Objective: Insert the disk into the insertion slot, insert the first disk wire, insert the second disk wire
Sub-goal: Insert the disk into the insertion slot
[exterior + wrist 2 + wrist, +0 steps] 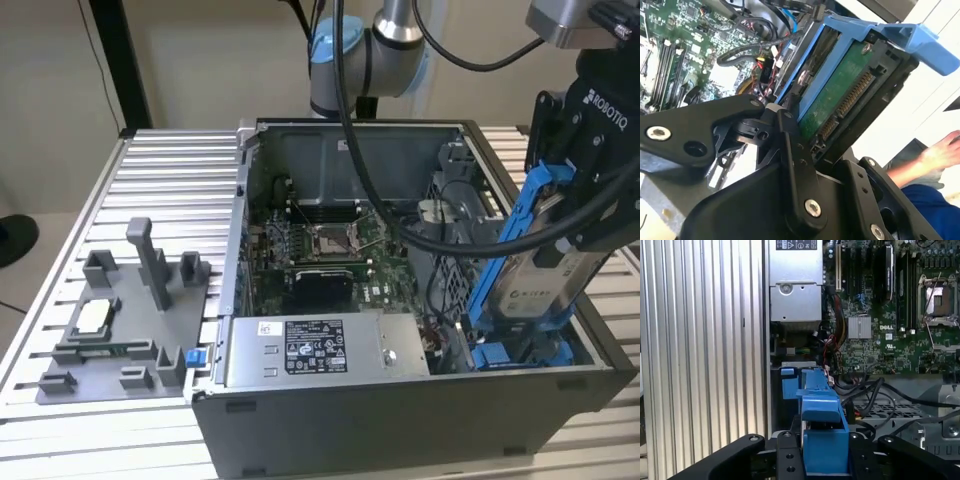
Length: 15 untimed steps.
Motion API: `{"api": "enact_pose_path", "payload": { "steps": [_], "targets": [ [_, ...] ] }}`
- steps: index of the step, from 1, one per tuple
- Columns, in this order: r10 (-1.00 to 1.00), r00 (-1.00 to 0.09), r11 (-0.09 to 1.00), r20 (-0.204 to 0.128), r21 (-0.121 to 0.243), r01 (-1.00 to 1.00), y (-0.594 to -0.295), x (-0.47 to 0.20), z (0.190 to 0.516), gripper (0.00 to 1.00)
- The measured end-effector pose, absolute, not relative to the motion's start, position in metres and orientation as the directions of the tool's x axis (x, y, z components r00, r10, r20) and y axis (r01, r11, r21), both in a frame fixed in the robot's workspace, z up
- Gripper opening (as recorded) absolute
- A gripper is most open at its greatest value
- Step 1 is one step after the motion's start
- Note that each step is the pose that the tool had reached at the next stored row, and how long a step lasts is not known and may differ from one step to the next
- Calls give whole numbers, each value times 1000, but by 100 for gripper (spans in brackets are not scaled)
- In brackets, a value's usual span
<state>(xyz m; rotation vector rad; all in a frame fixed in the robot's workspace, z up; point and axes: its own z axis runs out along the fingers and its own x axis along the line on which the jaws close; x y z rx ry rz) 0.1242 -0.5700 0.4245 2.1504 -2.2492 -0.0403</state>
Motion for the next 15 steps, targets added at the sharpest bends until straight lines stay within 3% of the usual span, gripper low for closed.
{"api": "enact_pose_path", "payload": {
  "steps": [15],
  "targets": [
    [-999, -45, 45, 3, 38, -998, -570, 124, 398, 0]
  ]
}}
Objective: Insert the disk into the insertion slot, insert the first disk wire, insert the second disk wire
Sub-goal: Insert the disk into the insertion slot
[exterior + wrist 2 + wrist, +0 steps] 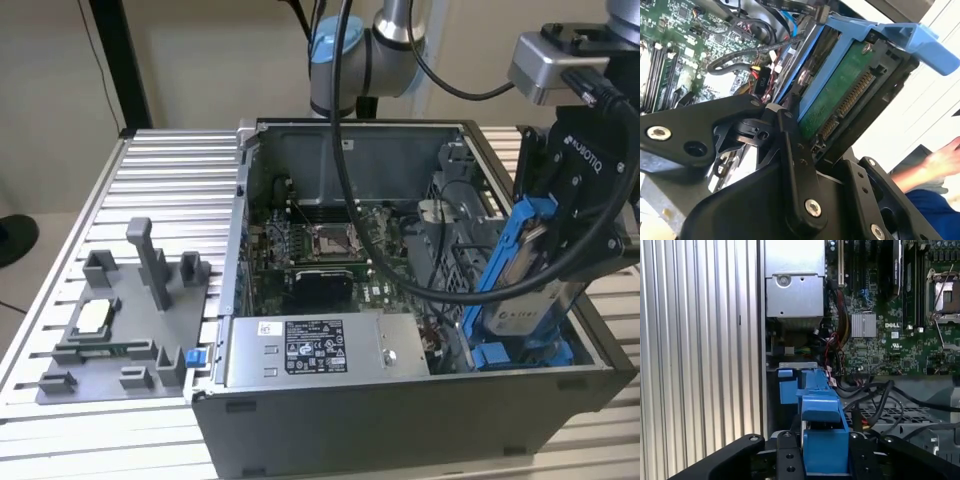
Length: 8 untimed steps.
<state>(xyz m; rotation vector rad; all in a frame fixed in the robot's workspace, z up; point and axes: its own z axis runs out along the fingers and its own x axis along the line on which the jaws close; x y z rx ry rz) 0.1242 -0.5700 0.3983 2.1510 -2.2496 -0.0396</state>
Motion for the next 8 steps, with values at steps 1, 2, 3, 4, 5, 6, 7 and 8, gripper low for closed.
{"api": "enact_pose_path", "payload": {
  "steps": [1, 2, 3, 4, 5, 6, 7, 8],
  "targets": [
    [-999, -45, 45, 3, 38, -998, -570, 124, 397, 0],
    [-999, -45, 45, 3, 38, -998, -570, 124, 395, 0],
    [-999, -45, 45, 3, 38, -998, -570, 124, 393, 0],
    [-999, -45, 45, 3, 38, -998, -570, 124, 391, 0],
    [-999, -45, 45, 3, 38, -998, -570, 124, 389, 0],
    [-999, -45, 45, 3, 38, -998, -570, 124, 387, 0],
    [-999, -45, 45, 3, 38, -998, -570, 124, 386, 0],
    [-999, -45, 45, 3, 38, -998, -570, 124, 384, 0]
  ]
}}
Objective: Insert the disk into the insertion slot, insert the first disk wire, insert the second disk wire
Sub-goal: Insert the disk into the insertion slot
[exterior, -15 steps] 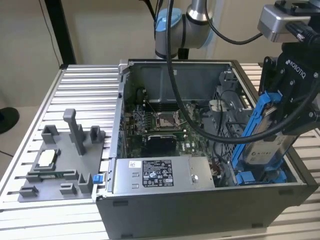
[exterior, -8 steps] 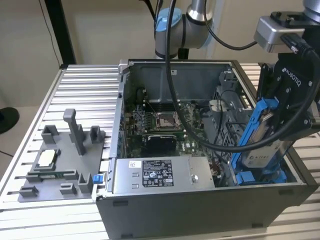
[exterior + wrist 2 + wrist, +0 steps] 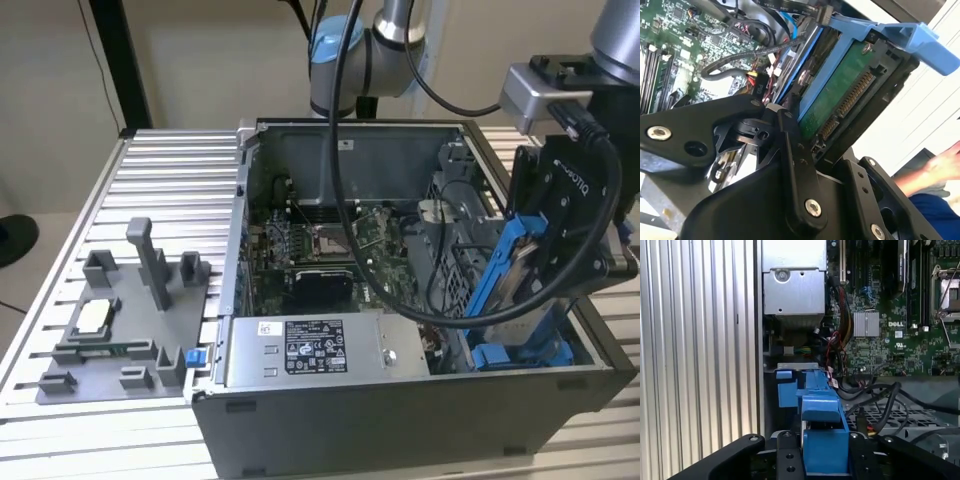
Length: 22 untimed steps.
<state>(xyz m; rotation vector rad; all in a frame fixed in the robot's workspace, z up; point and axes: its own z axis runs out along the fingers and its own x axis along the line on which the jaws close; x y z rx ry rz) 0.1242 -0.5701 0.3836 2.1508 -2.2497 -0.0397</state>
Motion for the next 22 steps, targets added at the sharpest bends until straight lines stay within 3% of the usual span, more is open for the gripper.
{"api": "enact_pose_path", "payload": {
  "steps": [16, 17, 22],
  "targets": [
    [-999, -45, 45, 3, 38, -998, -570, 124, 372, 0],
    [-999, -45, 45, 4, 38, -998, -570, 124, 372, 100],
    [-999, -45, 45, 3, 38, -998, -570, 124, 372, 100]
  ]
}}
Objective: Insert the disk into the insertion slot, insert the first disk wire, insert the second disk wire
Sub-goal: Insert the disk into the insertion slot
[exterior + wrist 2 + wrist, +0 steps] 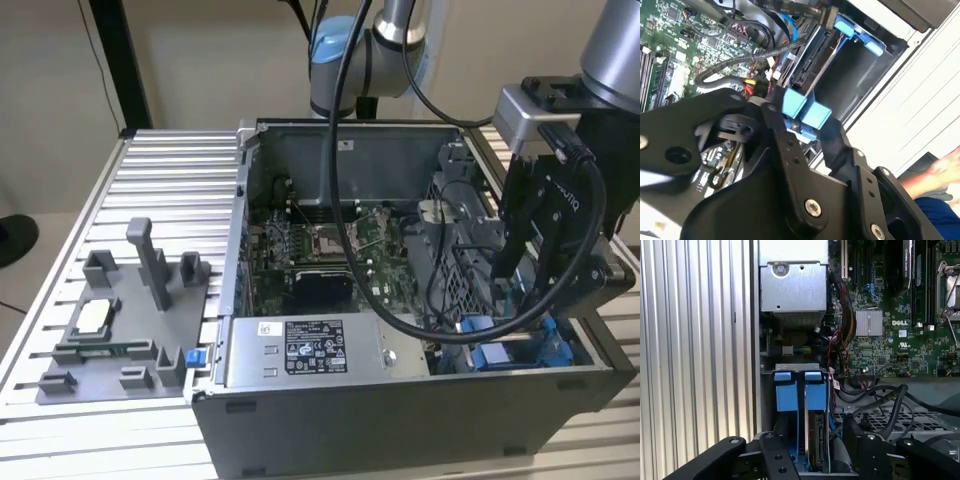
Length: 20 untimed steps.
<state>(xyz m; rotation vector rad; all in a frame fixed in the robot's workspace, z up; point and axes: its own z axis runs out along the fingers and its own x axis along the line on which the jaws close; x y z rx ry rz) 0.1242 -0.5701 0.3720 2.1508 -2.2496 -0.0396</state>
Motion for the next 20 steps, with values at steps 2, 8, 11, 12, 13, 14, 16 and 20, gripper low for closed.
{"api": "enact_pose_path", "payload": {
  "steps": [2, 8, 11, 12, 13, 14, 16, 20],
  "targets": [
    [-999, -45, 45, 3, 39, -998, -570, 124, 374, 100],
    [-999, -45, 45, 2, 39, -998, -570, 124, 394, 100],
    [-999, -45, 45, 2, 39, -998, -568, 124, 396, 100],
    [-999, -45, 45, 2, 39, -998, -568, 124, 396, 100],
    [-999, -45, 45, 2, 39, -998, -568, 124, 396, 100],
    [-999, -45, 45, 2, 39, -998, -568, 124, 396, 100],
    [-999, -45, 45, 2, 39, -998, -568, 124, 396, 100],
    [-999, -45, 45, 2, 39, -998, -568, 124, 396, 100]
  ]
}}
